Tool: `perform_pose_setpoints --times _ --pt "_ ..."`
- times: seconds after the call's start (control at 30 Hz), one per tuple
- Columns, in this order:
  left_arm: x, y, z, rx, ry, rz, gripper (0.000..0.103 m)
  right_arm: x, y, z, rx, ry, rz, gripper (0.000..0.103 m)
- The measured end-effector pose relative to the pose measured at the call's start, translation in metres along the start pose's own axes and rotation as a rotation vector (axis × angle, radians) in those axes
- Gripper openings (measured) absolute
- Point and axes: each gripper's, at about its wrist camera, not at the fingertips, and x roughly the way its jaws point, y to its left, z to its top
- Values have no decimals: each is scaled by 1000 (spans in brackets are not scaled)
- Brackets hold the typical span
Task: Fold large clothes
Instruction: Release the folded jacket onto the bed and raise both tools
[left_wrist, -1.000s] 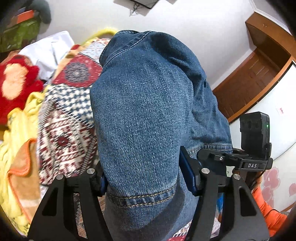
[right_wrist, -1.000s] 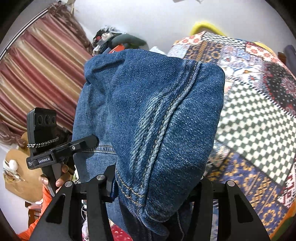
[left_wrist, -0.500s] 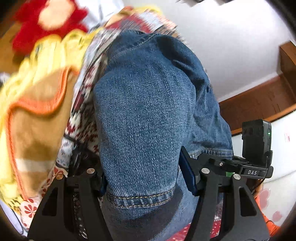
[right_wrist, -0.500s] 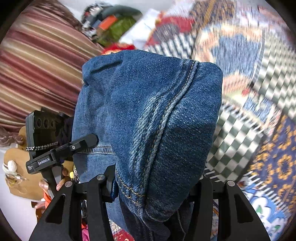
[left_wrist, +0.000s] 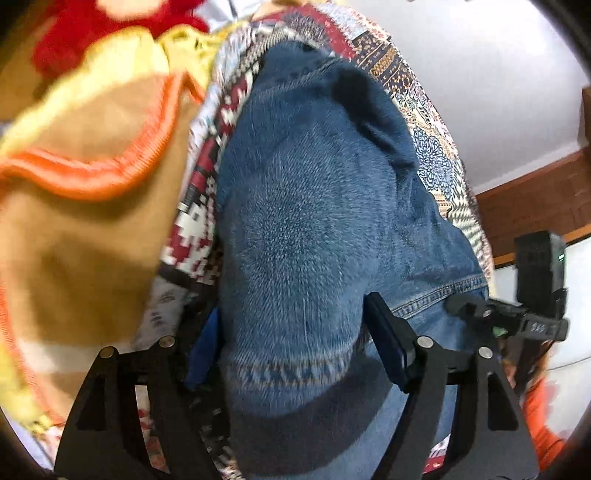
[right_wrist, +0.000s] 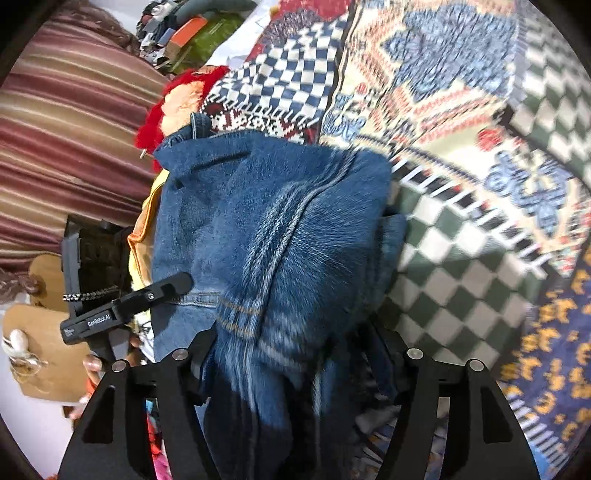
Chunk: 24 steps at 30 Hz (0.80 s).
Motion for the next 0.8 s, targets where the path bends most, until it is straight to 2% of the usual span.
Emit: perform_pose_setpoints --times 0.17,0.33,0.4,0.5,0.6,0.7,0.8 --pt "-31 -16 -15 84 -71 127 75 -36 16 -10 -78 -61 -111 64" --pt "-46 -47 -46 215 -102 202 75 -64 47 -34 -208 -170 -182 65" --pt "-43 -57 -60 263 -102 238 76 -62 56 -47 -263 -162 -199 65" --pt "-28 -71 -72 319 -105 316 80 -42 61 -61 -327 -97 -242 65" --pt "-28 -69 -87 311 -121 360 90 -31 52 -76 -338 -85 -266 66" --pt "-29 -56 -96 252 -114 336 91 -37 41 -83 -299 -90 -237 73" --pt "-36 -48 -109 206 -99 312 91 -48 28 -92 -271 -89 -234 74"
